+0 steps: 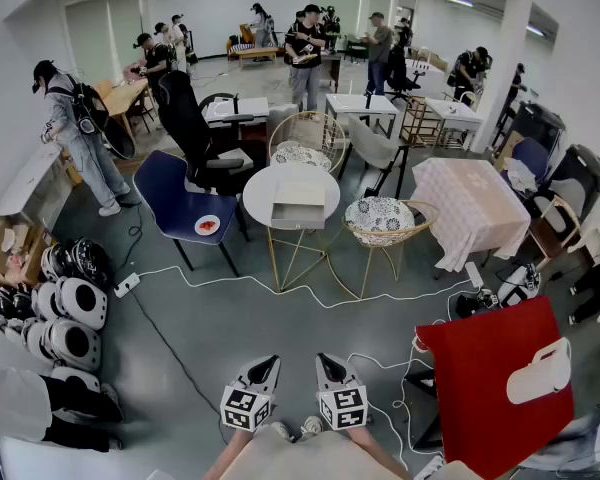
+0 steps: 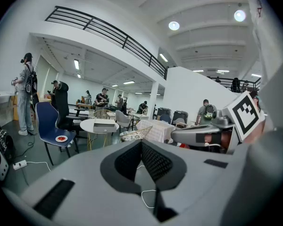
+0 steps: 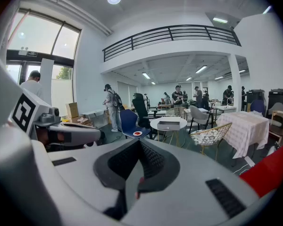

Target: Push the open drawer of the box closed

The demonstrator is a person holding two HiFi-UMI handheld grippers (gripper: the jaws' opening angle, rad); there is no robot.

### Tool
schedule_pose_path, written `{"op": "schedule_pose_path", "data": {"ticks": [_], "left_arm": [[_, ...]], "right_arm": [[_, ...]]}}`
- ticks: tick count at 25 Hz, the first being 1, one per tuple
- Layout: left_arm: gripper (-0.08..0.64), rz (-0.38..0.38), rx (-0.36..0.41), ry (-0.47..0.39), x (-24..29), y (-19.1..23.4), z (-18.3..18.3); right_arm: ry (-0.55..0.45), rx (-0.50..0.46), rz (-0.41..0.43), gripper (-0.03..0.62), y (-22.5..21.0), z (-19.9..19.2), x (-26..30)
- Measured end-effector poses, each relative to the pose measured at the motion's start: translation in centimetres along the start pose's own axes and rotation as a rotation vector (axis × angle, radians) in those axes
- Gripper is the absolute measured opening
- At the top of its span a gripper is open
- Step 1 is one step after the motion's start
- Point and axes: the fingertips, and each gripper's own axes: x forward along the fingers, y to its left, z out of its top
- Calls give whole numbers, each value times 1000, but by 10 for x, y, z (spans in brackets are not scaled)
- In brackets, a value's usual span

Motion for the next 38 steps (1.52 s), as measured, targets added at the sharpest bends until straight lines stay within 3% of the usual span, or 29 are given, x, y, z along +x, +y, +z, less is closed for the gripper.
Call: {"op": "schedule_pose_path", "data": {"ticks": [23, 38], "left_arm": [[12, 16, 4, -1, 50, 11, 14], [12, 40, 2, 9, 112, 8, 21]], "right_arm": [[-8, 13, 37, 15, -38, 11, 33], [6, 28, 54, 15, -101, 12, 57]]}}
